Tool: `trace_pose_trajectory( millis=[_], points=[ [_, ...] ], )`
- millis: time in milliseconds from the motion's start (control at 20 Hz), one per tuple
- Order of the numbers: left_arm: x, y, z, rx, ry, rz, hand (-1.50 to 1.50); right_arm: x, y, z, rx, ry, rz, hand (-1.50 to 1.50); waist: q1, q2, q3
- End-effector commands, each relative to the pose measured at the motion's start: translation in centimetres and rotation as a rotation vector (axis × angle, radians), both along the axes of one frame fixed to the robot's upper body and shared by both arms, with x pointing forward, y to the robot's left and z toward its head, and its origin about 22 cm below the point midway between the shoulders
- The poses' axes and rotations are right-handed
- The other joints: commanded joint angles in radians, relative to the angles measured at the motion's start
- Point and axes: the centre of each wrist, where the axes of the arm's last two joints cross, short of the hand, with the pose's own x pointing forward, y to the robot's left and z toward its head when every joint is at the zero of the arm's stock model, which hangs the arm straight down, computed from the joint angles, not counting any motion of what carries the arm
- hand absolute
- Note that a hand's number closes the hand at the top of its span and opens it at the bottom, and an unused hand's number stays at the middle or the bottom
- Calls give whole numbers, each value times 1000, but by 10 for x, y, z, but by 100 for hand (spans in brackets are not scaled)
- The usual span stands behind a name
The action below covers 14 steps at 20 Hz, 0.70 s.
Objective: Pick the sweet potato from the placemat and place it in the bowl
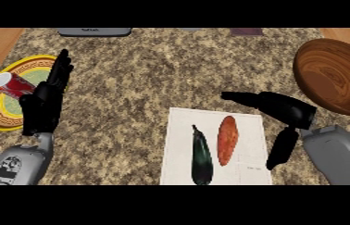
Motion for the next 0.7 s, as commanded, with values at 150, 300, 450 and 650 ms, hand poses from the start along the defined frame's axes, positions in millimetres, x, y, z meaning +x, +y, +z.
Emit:
trace_pose_trajectory(
  millis=[150, 300, 450, 650],
  points=[
    [6, -2, 10, 10, -17, 7, 0, 1, 37, -25, -114, 27, -11, -150, 2, 1, 0],
    [-9, 2, 10, 5, 0, 5, 0, 13, 31, -37, -129, 28, -30, -150, 5, 1, 1],
    [-23, 9, -8, 0, -6, 7, 0, 9, 15, -51, -101, 40, -33, -150, 5, 1, 0],
    [-23, -7, 3, -3, -12, 11, 0, -8, 36, -70, -121, 41, -33, -150, 3, 0, 0]
  ],
)
